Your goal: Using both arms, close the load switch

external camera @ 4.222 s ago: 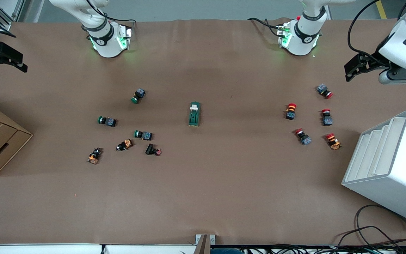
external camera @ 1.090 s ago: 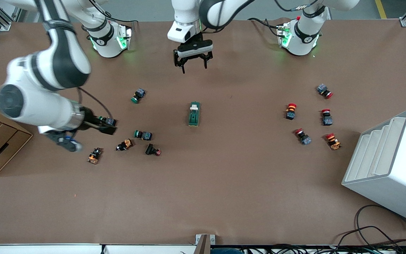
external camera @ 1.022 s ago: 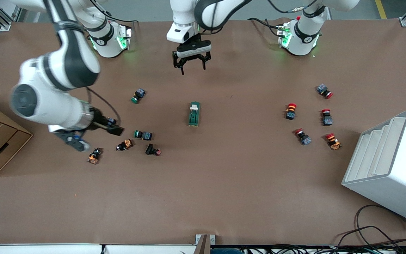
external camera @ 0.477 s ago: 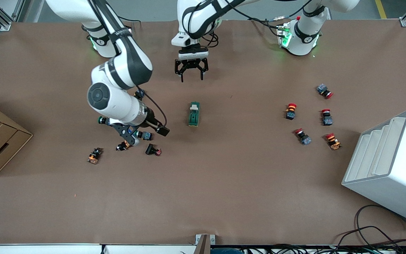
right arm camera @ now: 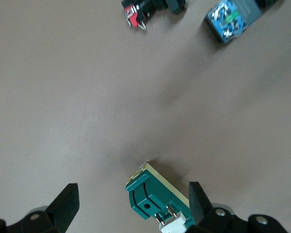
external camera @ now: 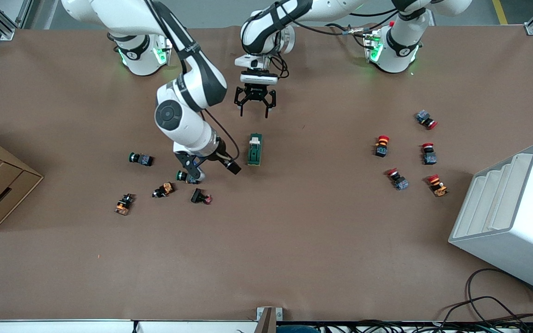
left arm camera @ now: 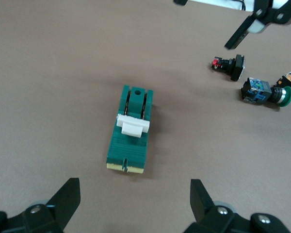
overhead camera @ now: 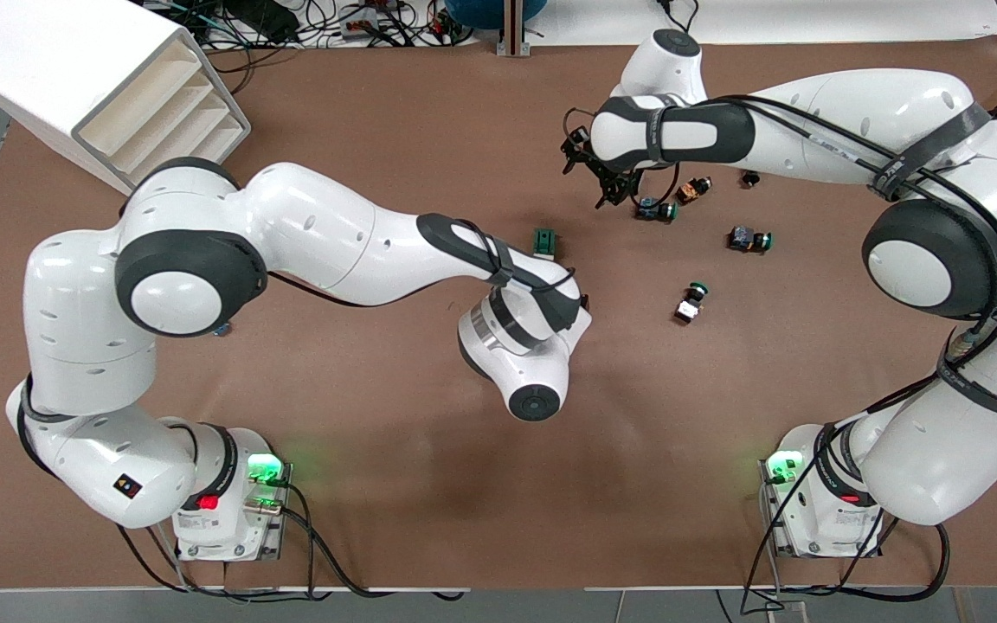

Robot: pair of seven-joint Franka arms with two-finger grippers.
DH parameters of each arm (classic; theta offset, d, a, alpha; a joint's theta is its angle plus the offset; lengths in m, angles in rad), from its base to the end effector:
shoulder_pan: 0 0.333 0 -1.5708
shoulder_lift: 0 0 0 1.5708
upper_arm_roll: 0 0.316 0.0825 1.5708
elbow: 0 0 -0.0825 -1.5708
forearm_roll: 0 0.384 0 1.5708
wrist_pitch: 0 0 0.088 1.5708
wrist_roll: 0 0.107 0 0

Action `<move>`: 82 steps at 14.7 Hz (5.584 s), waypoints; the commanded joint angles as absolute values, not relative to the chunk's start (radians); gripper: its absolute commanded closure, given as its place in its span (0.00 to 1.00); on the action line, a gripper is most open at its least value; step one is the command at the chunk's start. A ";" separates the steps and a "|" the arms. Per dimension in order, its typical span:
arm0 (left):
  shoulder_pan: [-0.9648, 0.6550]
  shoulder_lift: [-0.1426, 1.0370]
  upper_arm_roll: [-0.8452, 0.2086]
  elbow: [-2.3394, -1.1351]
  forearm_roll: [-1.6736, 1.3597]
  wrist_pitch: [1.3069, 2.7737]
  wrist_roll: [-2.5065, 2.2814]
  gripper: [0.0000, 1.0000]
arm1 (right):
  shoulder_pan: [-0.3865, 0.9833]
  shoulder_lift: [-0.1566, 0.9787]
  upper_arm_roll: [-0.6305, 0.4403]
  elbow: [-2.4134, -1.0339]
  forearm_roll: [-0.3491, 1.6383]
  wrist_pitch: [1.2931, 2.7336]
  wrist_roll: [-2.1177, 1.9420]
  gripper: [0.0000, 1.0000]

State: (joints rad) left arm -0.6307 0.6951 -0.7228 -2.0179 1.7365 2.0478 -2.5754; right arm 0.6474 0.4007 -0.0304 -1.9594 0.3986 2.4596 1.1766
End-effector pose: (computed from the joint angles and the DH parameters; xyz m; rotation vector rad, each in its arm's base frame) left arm 0.1815 -0.5601 0.1664 2.7095 0.1045 1.2202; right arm 0.5106 0.3629 0.2796 -2.6379 1.2019 0.1988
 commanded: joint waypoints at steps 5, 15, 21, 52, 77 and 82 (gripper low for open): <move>-0.720 0.811 -0.646 -1.941 1.799 1.889 -2.582 0.00 | 0.750 0.383 -0.038 -2.065 0.423 2.591 1.270 0.00; -0.853 0.897 -0.555 -1.831 1.792 1.853 -2.592 0.00 | 0.871 0.466 -0.038 -2.111 0.423 2.793 1.371 0.00; -0.864 0.899 -0.535 -1.844 1.798 1.827 -2.539 0.00 | 0.920 0.494 -0.040 -2.103 0.423 2.833 1.445 0.00; -0.896 0.923 -0.512 -1.838 1.804 1.812 -2.571 0.00 | 0.825 0.595 -0.048 -1.884 0.426 2.793 1.447 0.00; -0.894 0.925 -0.506 -1.833 1.807 1.812 -2.574 0.00 | 0.664 0.767 -0.048 -1.603 0.429 2.480 1.378 0.00; -0.894 0.925 -0.505 -1.835 1.807 1.812 -2.572 0.00 | 0.684 0.756 -0.046 -1.511 0.433 2.285 1.446 0.00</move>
State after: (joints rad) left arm -0.8901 0.8994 -0.5182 -1.8425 1.7929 1.8203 -2.5525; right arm 0.7136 0.7164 -0.0242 -1.6149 0.4596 2.3476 1.4605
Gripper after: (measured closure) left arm 0.000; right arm 0.000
